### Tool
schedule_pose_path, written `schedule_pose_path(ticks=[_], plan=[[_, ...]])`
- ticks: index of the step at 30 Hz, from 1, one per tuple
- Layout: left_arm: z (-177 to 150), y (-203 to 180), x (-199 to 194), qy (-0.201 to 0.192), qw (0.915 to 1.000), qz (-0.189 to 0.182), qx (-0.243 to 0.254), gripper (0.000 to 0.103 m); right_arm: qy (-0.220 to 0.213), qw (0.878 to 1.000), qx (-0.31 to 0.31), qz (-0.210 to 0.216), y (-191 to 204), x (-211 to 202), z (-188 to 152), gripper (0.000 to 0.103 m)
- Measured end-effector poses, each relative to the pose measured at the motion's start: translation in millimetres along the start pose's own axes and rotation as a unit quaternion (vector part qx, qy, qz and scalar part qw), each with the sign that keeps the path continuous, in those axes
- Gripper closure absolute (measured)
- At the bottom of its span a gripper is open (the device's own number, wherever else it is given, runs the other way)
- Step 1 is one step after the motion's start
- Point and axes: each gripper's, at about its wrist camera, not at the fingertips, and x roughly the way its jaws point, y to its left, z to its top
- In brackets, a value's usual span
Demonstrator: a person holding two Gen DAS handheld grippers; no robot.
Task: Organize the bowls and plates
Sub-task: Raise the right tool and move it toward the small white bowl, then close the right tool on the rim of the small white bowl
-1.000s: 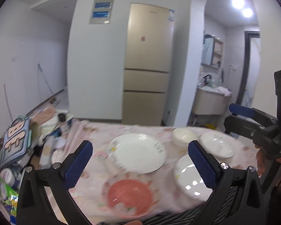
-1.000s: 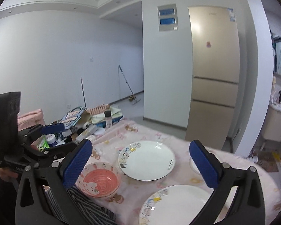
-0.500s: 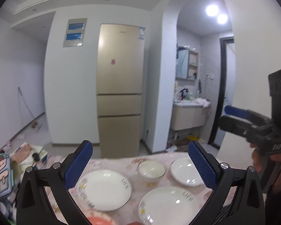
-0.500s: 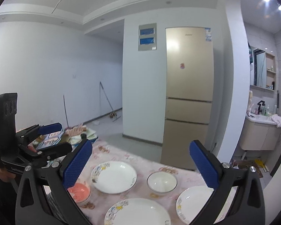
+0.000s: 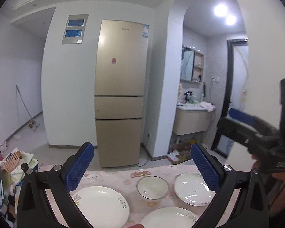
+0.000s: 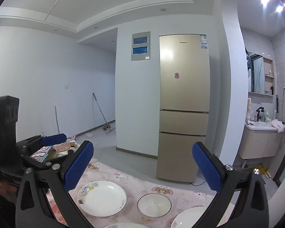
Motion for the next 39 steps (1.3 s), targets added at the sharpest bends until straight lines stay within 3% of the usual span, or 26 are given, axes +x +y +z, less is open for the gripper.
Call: schedule_pose_path(ticks=[7,15,23,26,30,33,39], plan=[[-2,32,76,0.058,0.9965,0.005,-0.060,0.000,0.019,1.000,0.017,-0.003,-15,40,-20,0.000],[-52,47,138,0.124,0.9891,0.004,-0.079,0.000,0.073,0.996,0.058,0.003,-42,89,-69,0.000],[-94,44,187,0.178,0.9797,0.014,-0.092,0.000,0.142,0.980,0.136,0.000,-83,135,-118,0.001],[-115,44,210,0.214,0.9708,-0.003,-0.109,0.000,0.184,0.972,0.143,-0.023,-96,150,-141,0.015],[-144,44,238,0.262,0.9550,-0.023,-0.136,0.002,0.243,0.957,0.156,-0.018,-109,172,-171,0.038],[-160,40,252,0.283,0.9501,-0.006,-0.131,0.017,0.286,0.947,0.142,-0.027,-111,186,-192,0.061],[-193,39,274,0.329,0.9348,-0.021,-0.133,0.049,0.324,0.937,0.129,-0.032,-111,198,-213,0.066]])
